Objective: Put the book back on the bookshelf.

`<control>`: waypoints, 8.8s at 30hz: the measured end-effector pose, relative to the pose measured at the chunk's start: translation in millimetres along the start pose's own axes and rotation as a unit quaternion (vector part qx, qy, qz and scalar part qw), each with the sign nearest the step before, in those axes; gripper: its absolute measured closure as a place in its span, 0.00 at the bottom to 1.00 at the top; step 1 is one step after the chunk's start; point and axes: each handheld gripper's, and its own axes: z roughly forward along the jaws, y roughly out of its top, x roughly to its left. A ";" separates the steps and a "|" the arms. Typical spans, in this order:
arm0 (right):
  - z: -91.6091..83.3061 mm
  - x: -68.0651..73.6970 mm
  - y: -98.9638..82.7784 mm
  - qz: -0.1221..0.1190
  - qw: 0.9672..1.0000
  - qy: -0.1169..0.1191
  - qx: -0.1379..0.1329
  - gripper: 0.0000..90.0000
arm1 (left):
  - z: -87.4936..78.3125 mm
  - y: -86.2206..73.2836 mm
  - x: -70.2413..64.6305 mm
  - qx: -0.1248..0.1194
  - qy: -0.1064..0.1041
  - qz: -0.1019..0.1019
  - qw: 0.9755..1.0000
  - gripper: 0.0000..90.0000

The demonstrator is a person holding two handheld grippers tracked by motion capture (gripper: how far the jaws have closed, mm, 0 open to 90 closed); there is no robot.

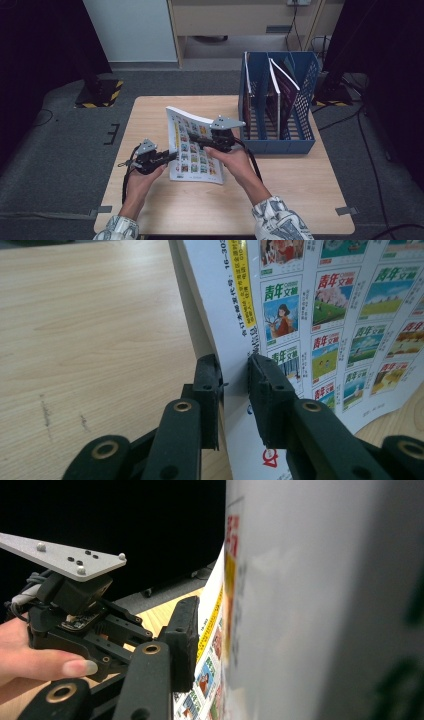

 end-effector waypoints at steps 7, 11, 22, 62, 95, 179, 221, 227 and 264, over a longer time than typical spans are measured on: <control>-0.8 -1.1 2.0 0.004 1.000 0.001 -0.006 0.72 | -2.5 1.8 1.4 -0.004 0.002 0.001 1.000 0.83; -1.4 -1.4 3.7 0.006 1.000 0.001 -0.004 0.71 | -5.1 2.7 1.9 -0.015 0.009 -0.002 1.000 0.85; 1.1 0.4 5.2 -0.005 1.000 -0.021 0.000 0.82 | -11.4 2.7 11.5 -0.044 0.016 -0.025 0.999 0.94; -2.9 1.6 11.3 -0.026 0.999 0.017 -0.031 0.80 | 17.2 -14.1 16.1 0.041 -0.009 0.008 0.999 0.82; -46.5 -9.1 24.3 -0.025 0.997 -0.029 -0.065 0.82 | 19.4 -38.6 44.3 0.122 0.104 0.011 0.987 0.09; -249.7 -55.6 -25.2 0.017 0.986 -0.148 -0.070 0.82 | 23.3 -40.2 39.2 0.132 0.133 0.002 0.982 0.00; -321.4 -54.3 1.0 0.023 0.974 -0.202 -0.096 0.82 | 25.0 -39.6 37.7 0.130 0.142 -0.005 0.981 0.00; -323.9 -57.6 18.7 0.022 0.972 -0.212 -0.099 0.82 | 25.1 -39.6 37.6 0.130 0.143 -0.006 0.981 0.00; -315.7 -118.7 68.7 0.032 0.934 -0.351 -0.067 0.82 | 25.9 -39.1 36.8 0.131 0.149 -0.010 0.980 0.00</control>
